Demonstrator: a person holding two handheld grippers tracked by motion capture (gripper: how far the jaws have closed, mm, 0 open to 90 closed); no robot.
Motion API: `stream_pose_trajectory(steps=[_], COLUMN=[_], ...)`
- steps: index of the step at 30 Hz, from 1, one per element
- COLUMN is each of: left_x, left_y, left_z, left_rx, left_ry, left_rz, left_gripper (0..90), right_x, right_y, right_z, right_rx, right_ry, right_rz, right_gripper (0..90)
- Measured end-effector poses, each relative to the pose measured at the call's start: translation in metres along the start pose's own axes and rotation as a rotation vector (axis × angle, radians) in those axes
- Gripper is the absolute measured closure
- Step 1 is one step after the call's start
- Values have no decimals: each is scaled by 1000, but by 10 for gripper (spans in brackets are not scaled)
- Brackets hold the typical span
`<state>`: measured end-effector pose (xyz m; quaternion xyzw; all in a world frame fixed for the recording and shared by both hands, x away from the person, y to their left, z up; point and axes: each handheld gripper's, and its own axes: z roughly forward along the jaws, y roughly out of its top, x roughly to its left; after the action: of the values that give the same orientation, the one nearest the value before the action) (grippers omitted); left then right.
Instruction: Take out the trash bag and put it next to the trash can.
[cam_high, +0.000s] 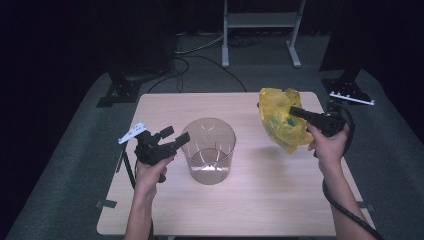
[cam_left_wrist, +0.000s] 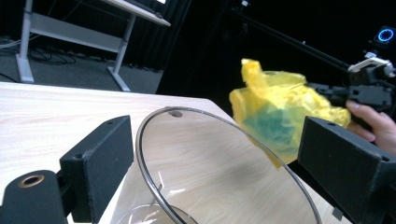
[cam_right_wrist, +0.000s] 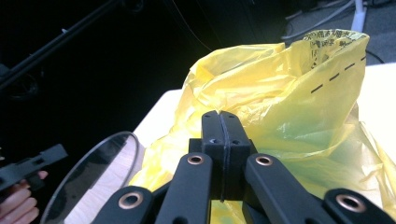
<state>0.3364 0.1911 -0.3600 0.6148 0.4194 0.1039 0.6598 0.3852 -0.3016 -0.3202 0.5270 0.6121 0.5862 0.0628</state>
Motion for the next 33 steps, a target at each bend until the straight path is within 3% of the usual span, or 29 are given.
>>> stream_pose_trajectory(steps=[14, 18, 33], left_x=[0, 0, -1], left_y=[-1, -1, -2], left_z=[0, 1, 1], left_rx=[-1, 3, 2], left_ry=[-4, -3, -3], left_rz=[-4, -5, -5], left_gripper=[93, 92, 92], right_x=[-6, -6, -5], right_y=[-33, -45, -63], right_z=[49, 64, 83], right_rx=[81, 106, 176], right_ry=[-51, -42, -22], right_rz=[-34, -45, -83], right_gripper=[900, 900, 892])
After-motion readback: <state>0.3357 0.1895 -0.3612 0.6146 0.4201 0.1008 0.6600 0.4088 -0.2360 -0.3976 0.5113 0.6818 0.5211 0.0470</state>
